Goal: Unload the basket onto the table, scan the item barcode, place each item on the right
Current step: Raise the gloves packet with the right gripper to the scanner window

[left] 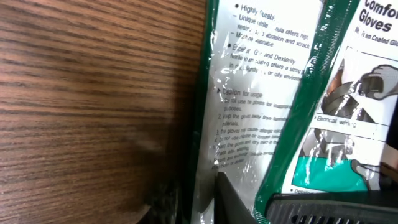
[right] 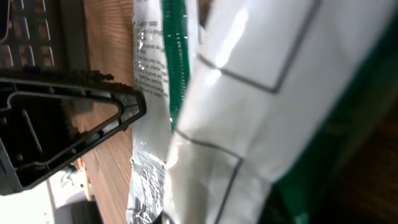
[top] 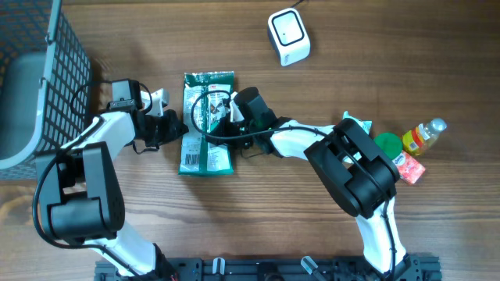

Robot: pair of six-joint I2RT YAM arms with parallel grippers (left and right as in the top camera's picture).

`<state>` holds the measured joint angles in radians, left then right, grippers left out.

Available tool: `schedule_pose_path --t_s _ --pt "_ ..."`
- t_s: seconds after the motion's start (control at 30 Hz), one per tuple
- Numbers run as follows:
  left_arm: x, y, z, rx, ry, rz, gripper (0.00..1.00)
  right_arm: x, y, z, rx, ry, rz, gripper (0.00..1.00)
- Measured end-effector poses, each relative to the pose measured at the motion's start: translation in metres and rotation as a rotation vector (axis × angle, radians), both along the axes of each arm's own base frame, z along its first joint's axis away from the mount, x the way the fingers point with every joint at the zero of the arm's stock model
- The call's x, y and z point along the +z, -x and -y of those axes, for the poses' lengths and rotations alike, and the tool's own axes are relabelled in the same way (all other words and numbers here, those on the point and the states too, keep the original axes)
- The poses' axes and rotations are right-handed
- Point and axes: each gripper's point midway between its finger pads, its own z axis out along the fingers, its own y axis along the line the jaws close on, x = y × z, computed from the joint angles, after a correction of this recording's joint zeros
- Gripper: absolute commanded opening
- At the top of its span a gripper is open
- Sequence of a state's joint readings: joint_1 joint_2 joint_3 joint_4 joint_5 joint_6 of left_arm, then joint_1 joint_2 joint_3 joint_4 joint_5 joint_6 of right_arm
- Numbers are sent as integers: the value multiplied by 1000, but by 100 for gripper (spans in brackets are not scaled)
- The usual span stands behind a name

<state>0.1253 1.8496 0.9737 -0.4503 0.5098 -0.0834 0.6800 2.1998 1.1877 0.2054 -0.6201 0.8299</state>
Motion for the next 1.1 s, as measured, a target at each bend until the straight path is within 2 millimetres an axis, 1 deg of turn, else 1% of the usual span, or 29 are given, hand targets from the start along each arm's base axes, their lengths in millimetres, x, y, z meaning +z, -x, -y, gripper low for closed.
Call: schedule_pose_path --t_s 0.1,0.17,0.2,0.3,0.33,0.37,0.4,0.43,0.47,0.5,0.57,0.6,0.63,0.67,0.73,0.8,0.83,0.9,0.97,1.0,1.03,1.07,1.1 --pt "1 -2 1 14 9 1 19 1 3 0 59 -4 39 4" --pt "3 -3 0 22 9 5 18 2 5 -1 95 -9 71 4" --pt "5 -2 -4 33 -2 5 18 2 7 -1 121 -11 92 4" --pt "23 -5 -28 117 -50 30 21 2 9 -1 172 -11 148 4" --pt "30 -5 -37 145 -73 43 27 2 8 -1 192 -9 178 4" --pt "48 -7 -60 231 -132 77 35 3 8 1 200 -1 189 4" --pt "50 -7 -66 256 -148 81 40 4 10 5 220 15 197 4" --pt "50 -7 -72 275 -169 78 41 10 13 13 249 66 218 4" --pt "48 -5 -78 301 -184 64 43 15 13 16 264 79 236 4" --pt "47 -5 -82 316 -196 58 46 28 12 20 294 116 277 4" --pt "43 -4 -86 334 -213 44 52 64 5 25 351 172 396 4" --pt "41 -3 -86 337 -216 37 54 93 0 29 391 204 495 4" --pt "40 -3 -87 342 -218 33 54 115 -3 31 418 222 579 4" --pt "40 -3 -88 344 -221 32 54 132 -6 34 438 239 646 5" --pt "40 -3 -86 341 -218 33 54 190 -14 43 483 291 896 4" --pt "41 -5 -81 313 -209 48 54 216 -17 50 516 340 1045 4" --pt "42 -8 -74 271 -207 67 55 229 -20 57 538 387 1130 4" --pt "43 -11 -59 204 -206 90 55 236 -23 63 557 434 1193 4" --pt "43 -12 -38 113 -243 113 56 235 -29 69 577 502 1236 4" --pt "42 -13 -33 90 -266 118 59 234 -31 72 584 525 1243 4" --pt "41 -13 -27 56 -313 127 91 234 -32 73 589 544 1253 4" --pt "40 -14 -23 39 -339 134 100 234 -33 74 592 555 1258 4" --pt "40 -14 -22 31 -348 138 100 233 -35 76 593 570 1263 4"
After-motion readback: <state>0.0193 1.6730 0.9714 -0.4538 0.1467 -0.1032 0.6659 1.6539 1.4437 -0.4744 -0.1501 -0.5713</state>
